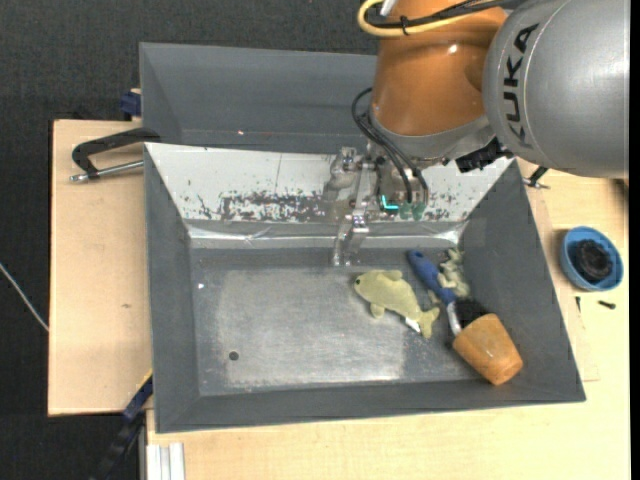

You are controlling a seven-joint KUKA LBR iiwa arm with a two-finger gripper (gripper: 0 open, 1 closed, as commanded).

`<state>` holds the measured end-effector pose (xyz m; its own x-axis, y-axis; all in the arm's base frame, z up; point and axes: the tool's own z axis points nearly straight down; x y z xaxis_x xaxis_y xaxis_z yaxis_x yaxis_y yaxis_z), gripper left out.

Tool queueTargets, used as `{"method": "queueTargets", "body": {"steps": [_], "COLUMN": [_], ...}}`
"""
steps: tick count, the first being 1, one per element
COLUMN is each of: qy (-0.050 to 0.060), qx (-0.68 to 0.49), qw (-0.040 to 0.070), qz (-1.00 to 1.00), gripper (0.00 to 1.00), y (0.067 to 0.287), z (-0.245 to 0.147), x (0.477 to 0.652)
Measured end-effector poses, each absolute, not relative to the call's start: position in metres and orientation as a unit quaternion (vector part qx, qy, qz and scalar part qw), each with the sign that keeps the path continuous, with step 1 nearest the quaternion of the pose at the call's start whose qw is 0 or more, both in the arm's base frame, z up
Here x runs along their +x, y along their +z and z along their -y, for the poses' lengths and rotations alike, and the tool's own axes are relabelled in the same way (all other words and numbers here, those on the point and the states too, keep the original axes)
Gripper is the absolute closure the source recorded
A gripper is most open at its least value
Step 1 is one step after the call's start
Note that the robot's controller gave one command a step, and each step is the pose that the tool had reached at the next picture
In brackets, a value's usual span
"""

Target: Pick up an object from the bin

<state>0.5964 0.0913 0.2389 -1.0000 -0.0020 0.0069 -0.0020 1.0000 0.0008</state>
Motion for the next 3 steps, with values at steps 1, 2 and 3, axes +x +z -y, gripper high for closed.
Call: {"method": "queueTargets", "body": {"steps": [1,2,3], "qy": [0.000,0.000,0.000], "qx": [0.091,0.246,0.246], "qw": [0.004,-0.003,-0.007], "qz": [0.996,0.969,0.969], "gripper": [0.00,0.00,1.00], "y": [0.092,0.073,0.074], "z": [-0.028,0.040,0.039], "x": [0.563,0.559,0.561]}}
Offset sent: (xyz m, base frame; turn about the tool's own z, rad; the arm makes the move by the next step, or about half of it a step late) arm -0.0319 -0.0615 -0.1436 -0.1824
